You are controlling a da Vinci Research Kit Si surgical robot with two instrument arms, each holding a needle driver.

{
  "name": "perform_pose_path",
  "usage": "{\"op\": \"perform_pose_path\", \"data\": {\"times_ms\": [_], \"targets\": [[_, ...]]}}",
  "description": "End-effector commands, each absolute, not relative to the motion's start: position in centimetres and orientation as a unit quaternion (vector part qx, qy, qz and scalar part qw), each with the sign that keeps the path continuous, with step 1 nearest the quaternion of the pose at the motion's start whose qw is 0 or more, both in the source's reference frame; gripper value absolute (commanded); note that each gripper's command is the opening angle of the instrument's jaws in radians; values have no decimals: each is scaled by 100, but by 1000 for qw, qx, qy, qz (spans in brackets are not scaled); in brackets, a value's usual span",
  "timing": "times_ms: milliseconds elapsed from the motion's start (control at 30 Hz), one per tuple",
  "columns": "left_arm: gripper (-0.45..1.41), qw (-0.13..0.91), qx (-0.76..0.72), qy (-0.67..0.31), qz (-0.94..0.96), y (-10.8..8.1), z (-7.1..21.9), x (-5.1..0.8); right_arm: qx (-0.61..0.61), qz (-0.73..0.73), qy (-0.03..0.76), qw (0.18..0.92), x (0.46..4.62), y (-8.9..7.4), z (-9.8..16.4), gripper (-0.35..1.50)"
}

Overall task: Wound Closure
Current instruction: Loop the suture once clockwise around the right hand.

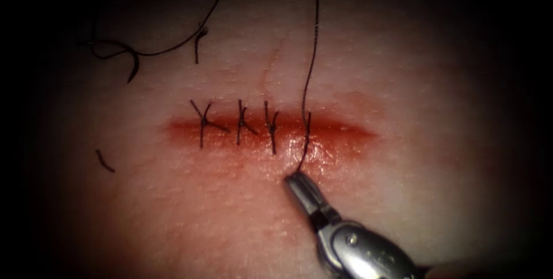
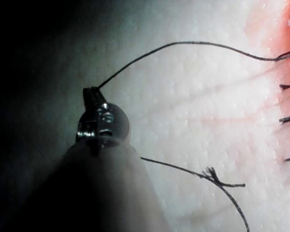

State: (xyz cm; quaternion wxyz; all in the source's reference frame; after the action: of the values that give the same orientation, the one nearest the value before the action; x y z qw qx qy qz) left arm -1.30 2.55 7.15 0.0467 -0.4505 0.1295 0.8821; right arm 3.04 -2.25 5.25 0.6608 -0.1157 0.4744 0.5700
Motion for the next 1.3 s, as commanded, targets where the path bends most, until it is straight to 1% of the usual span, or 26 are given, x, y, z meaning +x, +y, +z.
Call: {"op": "perform_pose_path", "data": {"times_ms": [33,100,200,367,433,467,533,567,600,633,800,933,1300], "targets": [[-45,42,-447,126,885,255,712,-130,-120,561,473,668,307,-228,529,123],[-45,34,-439,117,890,237,694,-118,-103,545,493,670,302,-229,527,133],[-45,27,-432,110,894,218,677,-107,-86,524,508,678,293,-231,520,136],[-45,17,-420,104,902,188,655,-97,-73,495,538,679,274,-223,504,134],[-45,14,-415,105,904,175,647,-95,-67,490,546,677,271,-217,500,129],[-45,11,-410,105,906,164,642,-96,-71,462,552,691,269,-211,497,118],[-45,6,-404,103,909,151,638,-97,-70,426,564,704,269,-202,495,87],[-45,5,-400,102,911,147,637,-97,-73,407,570,710,269,-199,495,51],[-45,3,-397,102,912,141,636,-98,-75,391,572,717,269,-197,494,0],[-45,2,-396,102,912,137,635,-99,-72,374,568,730,270,-195,494,-35],[-45,-2,-398,100,912,121,630,-100,-16,320,533,783,282,-171,507,-35],[-45,4,-402,95,911,116,624,-96,-15,314,532,786,285,-153,523,-35],[-45,7,-426,74,902,74,612,-98,-52,323,554,766,289,-105,568,-35]]}}
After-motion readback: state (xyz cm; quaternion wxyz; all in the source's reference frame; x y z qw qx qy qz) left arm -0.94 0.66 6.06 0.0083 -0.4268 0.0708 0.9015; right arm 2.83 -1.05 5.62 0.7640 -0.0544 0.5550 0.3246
